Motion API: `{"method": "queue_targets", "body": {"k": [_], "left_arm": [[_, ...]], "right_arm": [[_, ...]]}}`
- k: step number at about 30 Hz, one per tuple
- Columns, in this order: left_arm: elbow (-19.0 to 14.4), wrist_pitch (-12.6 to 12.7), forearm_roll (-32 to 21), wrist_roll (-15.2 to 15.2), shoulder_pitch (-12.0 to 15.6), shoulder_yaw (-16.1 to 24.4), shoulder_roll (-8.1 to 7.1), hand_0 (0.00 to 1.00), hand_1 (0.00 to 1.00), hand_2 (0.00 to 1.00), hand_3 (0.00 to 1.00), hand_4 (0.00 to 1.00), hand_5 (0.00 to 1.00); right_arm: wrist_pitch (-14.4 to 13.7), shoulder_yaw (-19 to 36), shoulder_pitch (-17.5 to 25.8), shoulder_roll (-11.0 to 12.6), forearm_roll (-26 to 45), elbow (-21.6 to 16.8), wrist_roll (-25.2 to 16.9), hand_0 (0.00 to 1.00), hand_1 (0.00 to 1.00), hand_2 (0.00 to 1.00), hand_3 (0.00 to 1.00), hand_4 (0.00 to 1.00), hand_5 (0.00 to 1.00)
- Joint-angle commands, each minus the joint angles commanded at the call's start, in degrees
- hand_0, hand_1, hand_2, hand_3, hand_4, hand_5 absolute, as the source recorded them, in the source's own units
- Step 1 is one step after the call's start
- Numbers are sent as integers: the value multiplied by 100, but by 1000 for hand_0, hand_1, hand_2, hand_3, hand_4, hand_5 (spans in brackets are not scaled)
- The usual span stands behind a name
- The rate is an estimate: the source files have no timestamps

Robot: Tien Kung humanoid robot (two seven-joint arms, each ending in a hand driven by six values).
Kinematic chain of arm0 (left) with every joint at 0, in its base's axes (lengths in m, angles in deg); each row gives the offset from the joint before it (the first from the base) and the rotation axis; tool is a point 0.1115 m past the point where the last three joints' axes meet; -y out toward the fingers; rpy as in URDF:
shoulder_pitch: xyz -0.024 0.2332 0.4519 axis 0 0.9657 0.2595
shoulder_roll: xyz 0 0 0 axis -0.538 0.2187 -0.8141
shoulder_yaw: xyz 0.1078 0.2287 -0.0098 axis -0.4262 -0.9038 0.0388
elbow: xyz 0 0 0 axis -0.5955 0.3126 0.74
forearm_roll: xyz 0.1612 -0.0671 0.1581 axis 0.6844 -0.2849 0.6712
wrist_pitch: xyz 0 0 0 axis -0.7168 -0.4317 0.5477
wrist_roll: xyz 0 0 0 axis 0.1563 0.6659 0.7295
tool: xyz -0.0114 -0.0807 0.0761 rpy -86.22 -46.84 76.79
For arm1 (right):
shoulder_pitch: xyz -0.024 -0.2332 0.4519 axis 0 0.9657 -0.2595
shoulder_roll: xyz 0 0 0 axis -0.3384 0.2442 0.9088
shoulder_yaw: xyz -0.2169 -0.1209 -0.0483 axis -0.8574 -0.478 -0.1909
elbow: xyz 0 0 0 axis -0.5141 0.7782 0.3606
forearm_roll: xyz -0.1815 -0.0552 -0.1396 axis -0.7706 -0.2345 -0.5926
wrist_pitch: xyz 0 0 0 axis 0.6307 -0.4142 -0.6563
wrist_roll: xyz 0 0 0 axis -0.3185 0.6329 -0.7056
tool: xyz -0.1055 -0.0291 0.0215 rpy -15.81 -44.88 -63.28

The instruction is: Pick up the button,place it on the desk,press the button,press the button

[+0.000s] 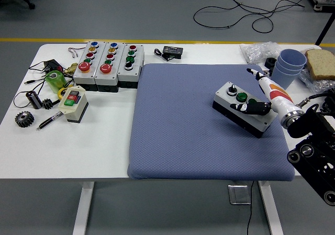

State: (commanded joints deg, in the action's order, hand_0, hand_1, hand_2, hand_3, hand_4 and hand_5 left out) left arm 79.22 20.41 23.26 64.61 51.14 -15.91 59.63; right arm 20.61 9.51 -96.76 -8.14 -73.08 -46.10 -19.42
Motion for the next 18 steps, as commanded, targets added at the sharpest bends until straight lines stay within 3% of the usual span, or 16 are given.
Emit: {"method": "queue_targets", "body": {"k": [7, 13, 18], "left_arm": [[0, 3, -5, 9, -5, -11, 0, 774, 941, 975, 910, 679, 901], [0, 10, -6, 10, -13, -19, 0, 774, 940, 973, 907, 680, 903], [0, 14, -10, 5, -22, -18, 0, 774, 939, 973, 907, 680, 900]], "right_arm": [[44, -69, -30, -50, 39, 39, 70, 998, 942, 974, 998, 998, 279], [36, -116, -182, -112, -108, 315, 348, 998, 941, 976, 998, 998, 281], [309, -178, -303, -116, -311, 495, 643, 998, 915, 961, 998, 992, 280]]}}
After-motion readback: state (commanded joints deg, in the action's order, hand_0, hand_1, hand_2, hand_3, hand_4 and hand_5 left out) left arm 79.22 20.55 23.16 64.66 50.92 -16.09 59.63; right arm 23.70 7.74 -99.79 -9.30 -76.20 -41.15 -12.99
